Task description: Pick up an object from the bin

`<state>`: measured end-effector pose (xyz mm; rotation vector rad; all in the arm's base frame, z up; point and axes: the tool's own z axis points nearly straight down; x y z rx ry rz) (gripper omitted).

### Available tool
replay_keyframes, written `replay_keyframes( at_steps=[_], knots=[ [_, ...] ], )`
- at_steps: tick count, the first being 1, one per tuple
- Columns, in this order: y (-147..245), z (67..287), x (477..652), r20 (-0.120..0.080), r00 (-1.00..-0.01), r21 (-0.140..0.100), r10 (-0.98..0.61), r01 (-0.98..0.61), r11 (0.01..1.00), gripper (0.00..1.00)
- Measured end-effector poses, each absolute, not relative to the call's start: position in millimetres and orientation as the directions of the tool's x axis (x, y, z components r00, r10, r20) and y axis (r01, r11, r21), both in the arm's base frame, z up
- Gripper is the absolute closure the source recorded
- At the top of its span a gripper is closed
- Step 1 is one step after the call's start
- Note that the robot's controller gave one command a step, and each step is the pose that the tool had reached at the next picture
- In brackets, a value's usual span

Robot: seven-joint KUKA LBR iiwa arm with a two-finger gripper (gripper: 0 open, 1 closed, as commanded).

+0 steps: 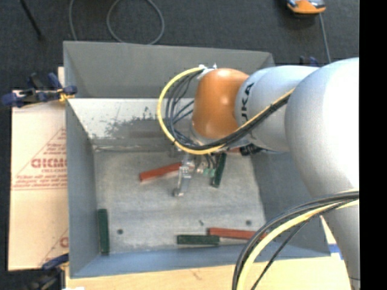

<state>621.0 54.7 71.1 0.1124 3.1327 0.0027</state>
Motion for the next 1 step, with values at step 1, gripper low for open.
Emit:
replay_keyframes(
  at_steps=[1],
  knots=[
    [85.6, 71.4, 631.3, -0.009, -1.0, 0.001, -0.027, -0.027, 1.0, 0.0]
  ],
)
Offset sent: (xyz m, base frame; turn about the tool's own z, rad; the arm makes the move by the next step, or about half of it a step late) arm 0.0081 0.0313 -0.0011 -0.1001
